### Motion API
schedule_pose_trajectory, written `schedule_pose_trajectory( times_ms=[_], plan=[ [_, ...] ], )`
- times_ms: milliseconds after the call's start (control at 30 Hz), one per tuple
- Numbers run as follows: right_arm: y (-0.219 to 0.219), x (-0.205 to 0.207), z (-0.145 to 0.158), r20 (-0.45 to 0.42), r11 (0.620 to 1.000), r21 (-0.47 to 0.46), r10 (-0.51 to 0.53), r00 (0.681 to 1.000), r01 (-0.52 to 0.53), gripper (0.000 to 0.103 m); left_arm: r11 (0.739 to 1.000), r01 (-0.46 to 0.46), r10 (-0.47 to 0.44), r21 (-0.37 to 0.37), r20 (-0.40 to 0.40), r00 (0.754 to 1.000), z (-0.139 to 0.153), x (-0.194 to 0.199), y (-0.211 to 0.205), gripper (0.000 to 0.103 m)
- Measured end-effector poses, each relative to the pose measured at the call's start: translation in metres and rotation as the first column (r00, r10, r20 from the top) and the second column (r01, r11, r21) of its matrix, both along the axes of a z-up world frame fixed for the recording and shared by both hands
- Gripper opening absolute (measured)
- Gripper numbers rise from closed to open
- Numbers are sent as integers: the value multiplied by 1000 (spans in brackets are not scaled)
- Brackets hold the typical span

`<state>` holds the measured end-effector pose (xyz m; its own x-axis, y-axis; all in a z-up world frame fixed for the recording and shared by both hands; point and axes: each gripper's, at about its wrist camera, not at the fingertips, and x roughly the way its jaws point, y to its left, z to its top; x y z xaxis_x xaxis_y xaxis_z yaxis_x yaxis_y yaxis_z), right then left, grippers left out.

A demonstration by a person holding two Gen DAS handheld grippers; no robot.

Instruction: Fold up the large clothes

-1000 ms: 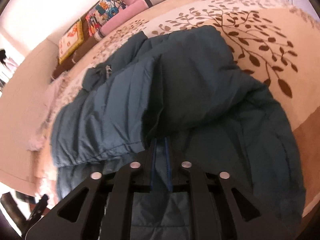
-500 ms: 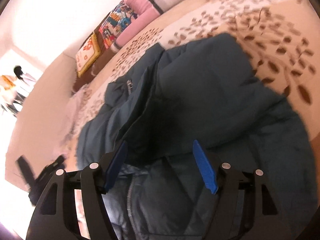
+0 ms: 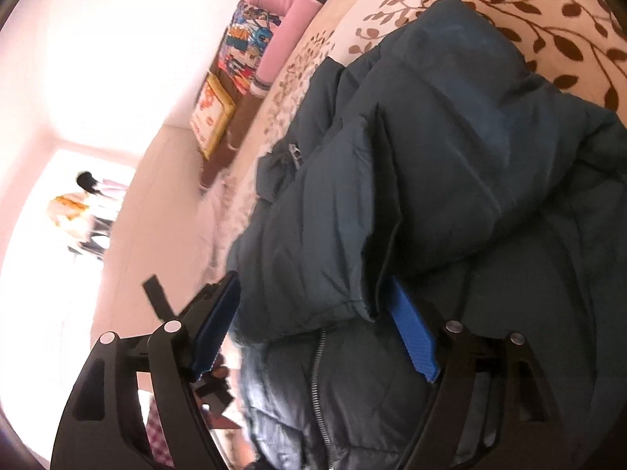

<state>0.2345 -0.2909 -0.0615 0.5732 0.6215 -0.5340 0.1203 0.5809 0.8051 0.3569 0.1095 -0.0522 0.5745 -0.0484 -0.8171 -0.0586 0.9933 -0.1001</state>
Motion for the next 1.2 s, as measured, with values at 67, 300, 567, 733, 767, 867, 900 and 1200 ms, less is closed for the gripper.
schedule_pose_trajectory(
  times_ms=[67,300,567,733,767,867,900,1200],
  plan=[
    [9,2,-1,-13,997,-77,6,1000,-7,68,1000,2,-2,5,0,1000,0,1,0,75],
    [22,-6,-2,-61,966,-259,-4,998,-12,9,1000,20,-20,17,3,1000,2,-2,-1,75],
    [30,-20,-8,-81,942,-333,17,997,-43,9,994,64,-64,84,-1,998,0,-10,-14,75],
    [31,-6,-16,-114,930,-363,20,993,-61,9,995,53,-53,79,4,999,4,-13,-14,75],
    [31,-6,-16,-118,929,-364,21,993,-63,9,996,48,-49,73,10,999,7,-16,-12,75],
    [32,-9,-12,-124,923,-379,25,992,-71,14,997,46,-47,55,30,998,17,-30,-6,75],
    [31,-13,-9,-124,921,-384,16,992,-63,26,998,47,-49,51,37,998,21,-36,-3,75],
    [26,-64,32,-16,856,-510,88,996,-84,43,999,44,-45,12,77,996,53,-131,40,76]
  ],
)
